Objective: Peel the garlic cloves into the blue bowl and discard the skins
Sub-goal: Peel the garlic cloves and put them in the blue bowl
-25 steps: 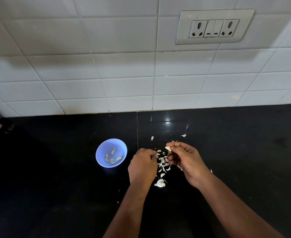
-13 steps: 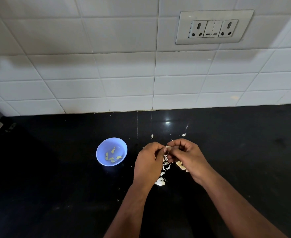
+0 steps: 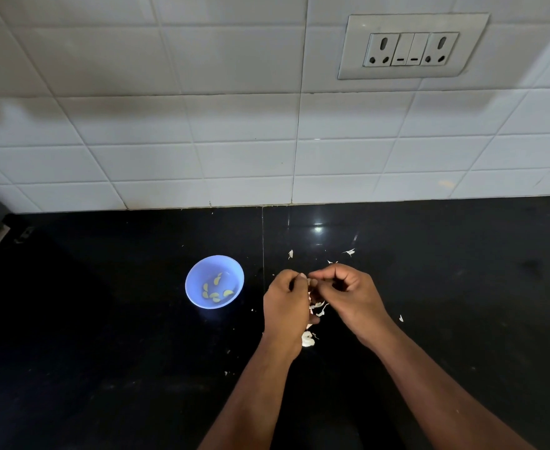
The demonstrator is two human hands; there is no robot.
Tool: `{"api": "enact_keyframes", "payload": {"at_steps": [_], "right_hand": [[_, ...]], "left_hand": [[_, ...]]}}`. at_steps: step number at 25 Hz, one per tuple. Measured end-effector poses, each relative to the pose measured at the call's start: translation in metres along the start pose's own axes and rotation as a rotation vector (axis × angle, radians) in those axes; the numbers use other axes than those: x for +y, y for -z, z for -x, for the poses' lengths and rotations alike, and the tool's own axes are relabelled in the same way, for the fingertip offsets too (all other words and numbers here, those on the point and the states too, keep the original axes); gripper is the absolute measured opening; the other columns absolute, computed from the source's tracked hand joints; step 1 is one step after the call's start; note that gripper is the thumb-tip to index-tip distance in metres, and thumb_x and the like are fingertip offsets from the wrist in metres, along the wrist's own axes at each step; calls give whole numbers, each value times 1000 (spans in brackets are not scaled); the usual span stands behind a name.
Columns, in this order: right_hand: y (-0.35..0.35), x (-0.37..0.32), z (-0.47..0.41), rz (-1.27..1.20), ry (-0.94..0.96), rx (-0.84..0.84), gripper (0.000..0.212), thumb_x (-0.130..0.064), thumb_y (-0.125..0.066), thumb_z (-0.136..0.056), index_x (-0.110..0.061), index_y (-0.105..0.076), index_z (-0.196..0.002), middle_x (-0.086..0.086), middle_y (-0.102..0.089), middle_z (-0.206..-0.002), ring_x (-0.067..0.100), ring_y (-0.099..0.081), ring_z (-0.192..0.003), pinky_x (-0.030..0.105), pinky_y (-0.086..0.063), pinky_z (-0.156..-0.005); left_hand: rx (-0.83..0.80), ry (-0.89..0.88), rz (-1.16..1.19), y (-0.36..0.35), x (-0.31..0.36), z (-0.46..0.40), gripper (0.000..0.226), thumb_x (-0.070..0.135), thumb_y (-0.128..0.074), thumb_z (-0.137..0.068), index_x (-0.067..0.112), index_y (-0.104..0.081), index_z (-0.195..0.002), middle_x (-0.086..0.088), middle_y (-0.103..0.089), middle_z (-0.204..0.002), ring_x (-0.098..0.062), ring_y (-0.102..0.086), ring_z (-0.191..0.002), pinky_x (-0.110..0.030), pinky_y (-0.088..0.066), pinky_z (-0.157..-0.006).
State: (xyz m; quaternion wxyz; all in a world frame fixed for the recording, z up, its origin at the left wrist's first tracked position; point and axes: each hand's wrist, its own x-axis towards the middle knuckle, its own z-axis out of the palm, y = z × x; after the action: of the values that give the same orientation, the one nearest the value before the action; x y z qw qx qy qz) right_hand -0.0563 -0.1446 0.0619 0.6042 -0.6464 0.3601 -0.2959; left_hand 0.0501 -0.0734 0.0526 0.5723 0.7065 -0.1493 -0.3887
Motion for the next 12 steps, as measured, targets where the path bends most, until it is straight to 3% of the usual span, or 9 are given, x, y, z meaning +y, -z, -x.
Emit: {"api": "enact_keyframes", "payload": {"at_steps": [4, 7, 9, 12], "right_hand": [[0, 3, 1, -98, -33, 24, 21, 6, -66, -95, -9, -80, -96, 7, -77, -81, 13, -72, -75, 21, -57, -72], [0, 8, -1, -199, -123, 44, 20, 4, -61, -98, -7, -78, -99, 8, -75, -79, 17, -70, -73, 26, -58, -73], [1, 13, -3, -303, -198, 49, 19, 1, -59, -100, -6, -76, -100, 12, -71, -80, 20, -67, -73, 32, -57, -72], [2, 16, -3, -479, -266, 86, 14, -1, -59, -100, -4, -73, -100, 11, -67, -79, 18, -63, -68, 28, -57, -64]], "left_hand": [[-160, 266, 327, 2, 5, 1, 21, 14, -53, -105, 8, -66, -90, -5, -60, -72, -13, -59, -65, -29, -53, -49], [-146, 283, 349, 1, 6, 1, 22, 13, -48, -103, 8, -63, -88, -6, -61, -72, -16, -59, -66, -30, -53, -48], [-100, 214, 256, 0, 4, 1, 30, 22, -49, -107, 9, -63, -85, -2, -60, -68, -14, -60, -64, -32, -55, -49], [39, 23, -160, 8, -11, -9, 42, 48, -58, -102, 16, -59, -76, 5, -55, -61, -13, -56, -58, -45, -63, -55]]}}
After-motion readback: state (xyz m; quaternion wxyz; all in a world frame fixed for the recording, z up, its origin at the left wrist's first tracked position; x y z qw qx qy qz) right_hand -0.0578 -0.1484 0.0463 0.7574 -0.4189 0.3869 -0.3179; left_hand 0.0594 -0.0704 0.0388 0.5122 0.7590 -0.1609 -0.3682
